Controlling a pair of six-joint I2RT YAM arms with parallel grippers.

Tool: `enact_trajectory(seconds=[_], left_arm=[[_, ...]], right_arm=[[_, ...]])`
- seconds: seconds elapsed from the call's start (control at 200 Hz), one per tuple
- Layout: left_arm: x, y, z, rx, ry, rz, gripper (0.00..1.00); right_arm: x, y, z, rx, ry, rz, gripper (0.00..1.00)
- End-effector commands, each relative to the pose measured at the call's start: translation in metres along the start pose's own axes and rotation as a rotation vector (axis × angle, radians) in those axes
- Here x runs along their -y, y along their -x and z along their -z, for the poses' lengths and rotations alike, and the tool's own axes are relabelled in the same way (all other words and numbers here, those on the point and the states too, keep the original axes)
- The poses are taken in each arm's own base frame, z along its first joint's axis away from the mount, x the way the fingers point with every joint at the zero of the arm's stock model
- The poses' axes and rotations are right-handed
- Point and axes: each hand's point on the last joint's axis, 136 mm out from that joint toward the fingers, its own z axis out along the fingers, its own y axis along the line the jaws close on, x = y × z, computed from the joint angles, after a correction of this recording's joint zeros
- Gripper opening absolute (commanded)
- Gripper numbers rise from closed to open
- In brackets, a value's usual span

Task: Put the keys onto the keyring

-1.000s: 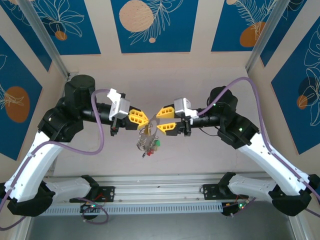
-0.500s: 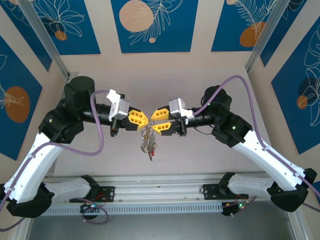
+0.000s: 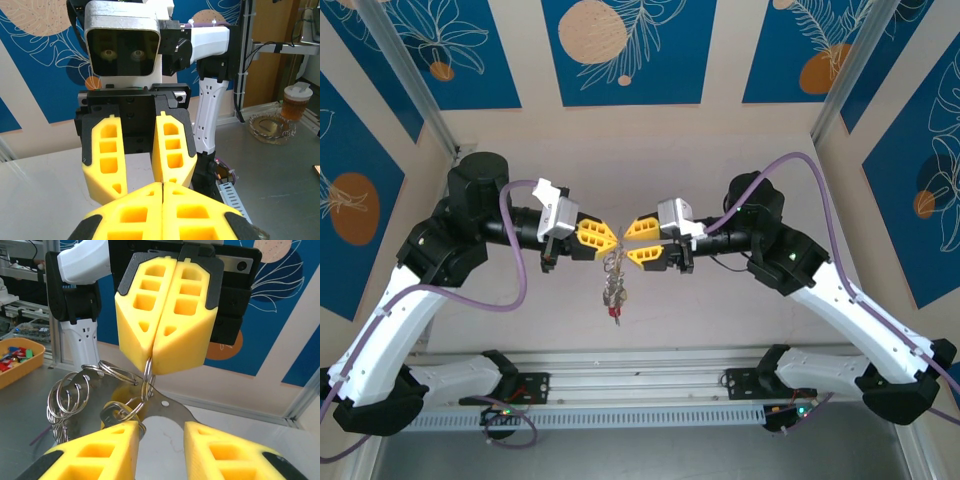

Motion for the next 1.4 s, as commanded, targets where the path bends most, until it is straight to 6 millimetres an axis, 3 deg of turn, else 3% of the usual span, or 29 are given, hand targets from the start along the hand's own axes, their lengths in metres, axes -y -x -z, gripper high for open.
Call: enact_trajectory(seconds=[0.0, 0.245, 0.945, 1.225, 1.395], left_arm=[[0.006, 0.013, 0.005, 0.041, -0.013, -0.045, 0.0], [0.006, 0.015, 0.005, 0.044, -0.01, -0.042, 0.0], [0.005, 0.014, 0.004, 0.046, -0.009, -0.044, 0.0], [0.005, 0.014, 0.004, 0.047, -0.009, -0.045, 0.0], [0.005, 0.013, 0.003, 0.049, -0.009, -0.044, 0.0]], right_arm=[[-0.001, 0.013, 0.017, -0.003, -0.049, 0.05, 0.3], [-0.012, 0.032, 0.017, 0.091, 0.031, 0.081, 0.31], [-0.01, 0.025, -0.009, 0.121, 0.123, 0.018, 0.3], [-0.007, 0.015, -0.014, 0.095, 0.126, -0.011, 0.12], [-0.005, 0.012, -0.017, 0.091, 0.122, -0.014, 0.1]])
